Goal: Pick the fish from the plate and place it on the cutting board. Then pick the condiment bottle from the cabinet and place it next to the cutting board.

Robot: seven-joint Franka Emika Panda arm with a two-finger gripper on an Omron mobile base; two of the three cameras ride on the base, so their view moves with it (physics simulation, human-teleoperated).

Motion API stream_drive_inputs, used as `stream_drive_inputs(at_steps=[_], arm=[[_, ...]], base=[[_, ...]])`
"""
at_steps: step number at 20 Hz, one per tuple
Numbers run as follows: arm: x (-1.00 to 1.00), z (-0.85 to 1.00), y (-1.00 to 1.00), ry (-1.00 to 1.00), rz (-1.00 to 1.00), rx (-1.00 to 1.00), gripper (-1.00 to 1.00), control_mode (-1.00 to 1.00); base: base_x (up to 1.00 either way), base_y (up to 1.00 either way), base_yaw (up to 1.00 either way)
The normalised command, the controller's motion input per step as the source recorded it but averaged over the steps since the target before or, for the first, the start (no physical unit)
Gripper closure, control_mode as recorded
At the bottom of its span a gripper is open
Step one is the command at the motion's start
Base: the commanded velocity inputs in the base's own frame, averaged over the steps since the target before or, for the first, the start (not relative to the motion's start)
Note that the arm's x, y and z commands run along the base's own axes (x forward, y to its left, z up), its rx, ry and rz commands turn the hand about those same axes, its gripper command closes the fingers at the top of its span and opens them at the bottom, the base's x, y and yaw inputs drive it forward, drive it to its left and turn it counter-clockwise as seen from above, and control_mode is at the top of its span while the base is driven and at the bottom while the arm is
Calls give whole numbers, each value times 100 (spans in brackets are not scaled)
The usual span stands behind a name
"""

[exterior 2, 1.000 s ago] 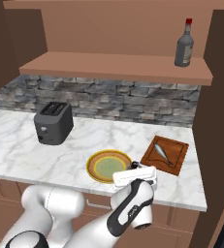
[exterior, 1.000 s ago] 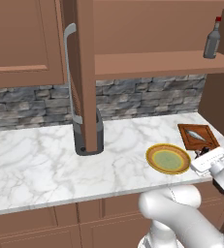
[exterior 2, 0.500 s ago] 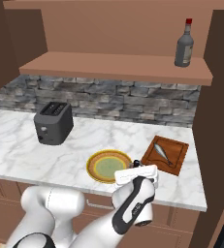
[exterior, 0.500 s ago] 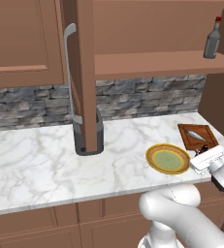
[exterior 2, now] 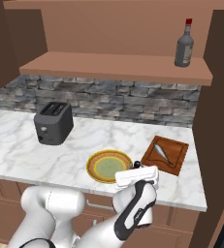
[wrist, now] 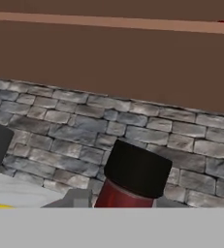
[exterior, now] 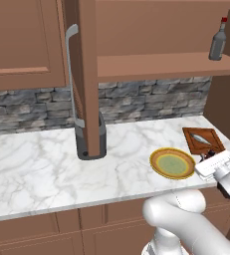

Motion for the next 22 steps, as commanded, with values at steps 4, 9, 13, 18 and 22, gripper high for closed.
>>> stream_drive_inputs(at_steps=[4, 9, 13, 18, 22], arm=[[0, -34, 7, -6, 0, -3, 100, -100], [0, -38, 13, -2, 0, -4, 100, -100], [1, -29, 17, 0, 0, -4, 100, -100], [5, -21, 11, 0, 0, -2, 100, -100], [10, -11, 1, 0, 0, 0, 100, -100]], base=[[0, 0, 0], [0, 0, 0], [0, 0, 0], [0, 0, 0], [0, 0, 0]])
